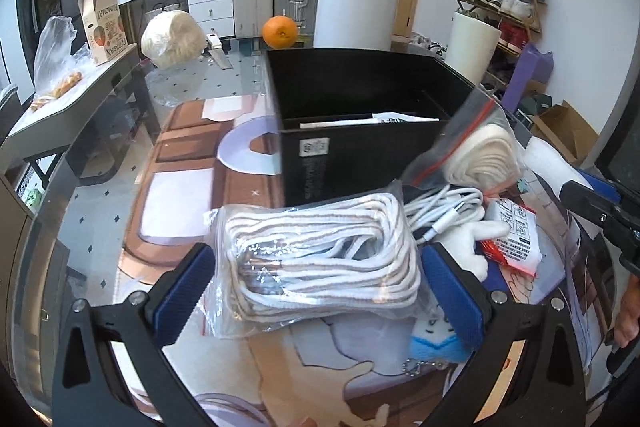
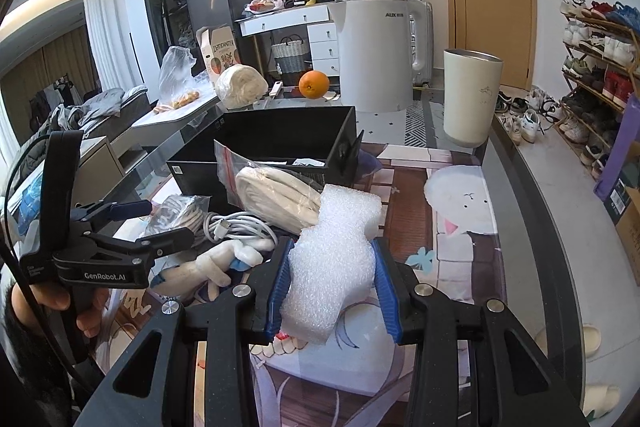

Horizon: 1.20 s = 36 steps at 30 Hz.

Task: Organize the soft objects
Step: 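Lift the foam with the right tool while the left tool grasps the bagged white rope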

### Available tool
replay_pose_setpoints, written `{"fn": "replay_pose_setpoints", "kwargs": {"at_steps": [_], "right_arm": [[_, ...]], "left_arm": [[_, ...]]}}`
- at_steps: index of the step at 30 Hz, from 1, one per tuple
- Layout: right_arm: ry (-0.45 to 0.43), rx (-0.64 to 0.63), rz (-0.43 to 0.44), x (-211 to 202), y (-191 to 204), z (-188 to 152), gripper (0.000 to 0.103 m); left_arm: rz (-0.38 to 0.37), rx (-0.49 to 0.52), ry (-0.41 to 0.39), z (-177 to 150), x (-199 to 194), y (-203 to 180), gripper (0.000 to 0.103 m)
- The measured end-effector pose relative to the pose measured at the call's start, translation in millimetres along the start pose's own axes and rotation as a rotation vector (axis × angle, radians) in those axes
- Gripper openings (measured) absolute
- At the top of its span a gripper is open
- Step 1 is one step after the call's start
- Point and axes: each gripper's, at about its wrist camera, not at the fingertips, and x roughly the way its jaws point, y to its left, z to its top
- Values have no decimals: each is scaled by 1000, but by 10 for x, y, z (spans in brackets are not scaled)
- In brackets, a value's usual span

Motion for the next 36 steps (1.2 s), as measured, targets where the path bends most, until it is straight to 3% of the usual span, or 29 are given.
{"fn": "replay_pose_setpoints", "kwargs": {"at_steps": [8, 17, 24, 36], "right_arm": [[-1, -19, 12, 21, 67, 25, 39], [-6, -25, 12, 28, 90, 29, 39], [-18, -31, 11, -43, 87, 5, 39], [-68, -43, 6, -187, 114, -3, 39]], "left_arm": [[-7, -69, 62, -5, 122, 181, 103], [-34, -92, 67, -10, 136, 215, 97], [-70, -89, 40, -35, 84, 229, 84], [-85, -63, -40, -99, -130, 198, 82]]}}
